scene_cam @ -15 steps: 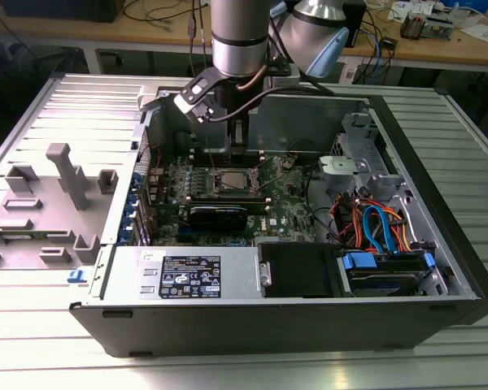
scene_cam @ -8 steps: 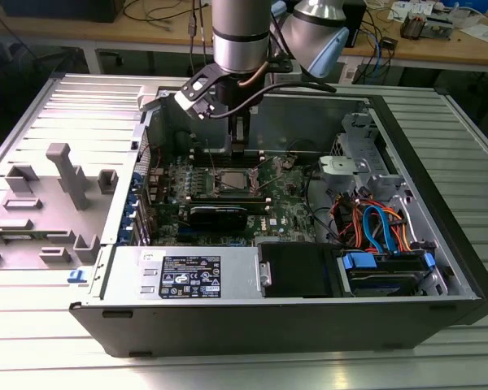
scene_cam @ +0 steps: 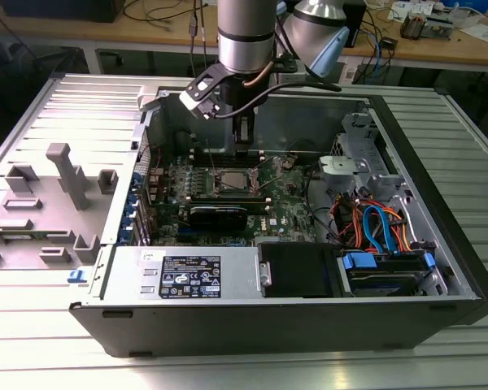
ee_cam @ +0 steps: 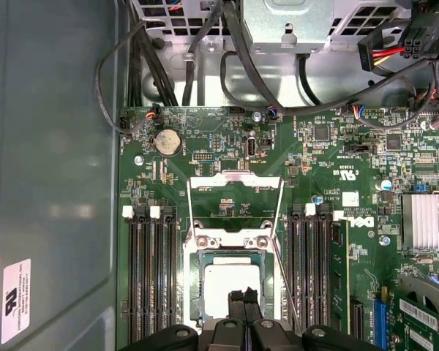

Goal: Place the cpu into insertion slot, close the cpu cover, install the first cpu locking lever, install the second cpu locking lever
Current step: 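Close the cpu cover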

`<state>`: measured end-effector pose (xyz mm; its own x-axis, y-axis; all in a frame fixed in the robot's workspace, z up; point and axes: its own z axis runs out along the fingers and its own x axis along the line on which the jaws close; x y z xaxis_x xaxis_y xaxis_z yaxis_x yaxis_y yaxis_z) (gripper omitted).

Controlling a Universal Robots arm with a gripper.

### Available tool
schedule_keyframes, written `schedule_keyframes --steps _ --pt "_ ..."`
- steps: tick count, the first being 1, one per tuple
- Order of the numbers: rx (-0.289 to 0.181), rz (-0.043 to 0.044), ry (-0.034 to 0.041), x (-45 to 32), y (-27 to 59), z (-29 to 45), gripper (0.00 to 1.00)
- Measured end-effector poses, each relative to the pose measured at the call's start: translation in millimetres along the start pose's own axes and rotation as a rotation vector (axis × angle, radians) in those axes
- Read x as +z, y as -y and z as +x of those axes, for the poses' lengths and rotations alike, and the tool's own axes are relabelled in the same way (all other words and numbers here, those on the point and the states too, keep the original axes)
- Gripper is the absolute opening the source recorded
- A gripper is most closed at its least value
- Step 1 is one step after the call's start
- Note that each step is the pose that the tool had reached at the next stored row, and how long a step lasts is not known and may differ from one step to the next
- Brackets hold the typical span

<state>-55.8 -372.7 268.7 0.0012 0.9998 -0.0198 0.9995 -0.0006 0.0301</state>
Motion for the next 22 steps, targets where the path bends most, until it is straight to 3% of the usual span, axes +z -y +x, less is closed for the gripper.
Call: schedule_keyframes --steps 9,15,22 --pt "0.000 0.0000 0.0001 0.0 -0.8 0.0 0.11" --pt "0.000 0.0000 0.0001 0.4 -12.5 0.0 0.11" --pt "0.000 0.0001 0.0001 0.6 -19.1 0.0 0.11"
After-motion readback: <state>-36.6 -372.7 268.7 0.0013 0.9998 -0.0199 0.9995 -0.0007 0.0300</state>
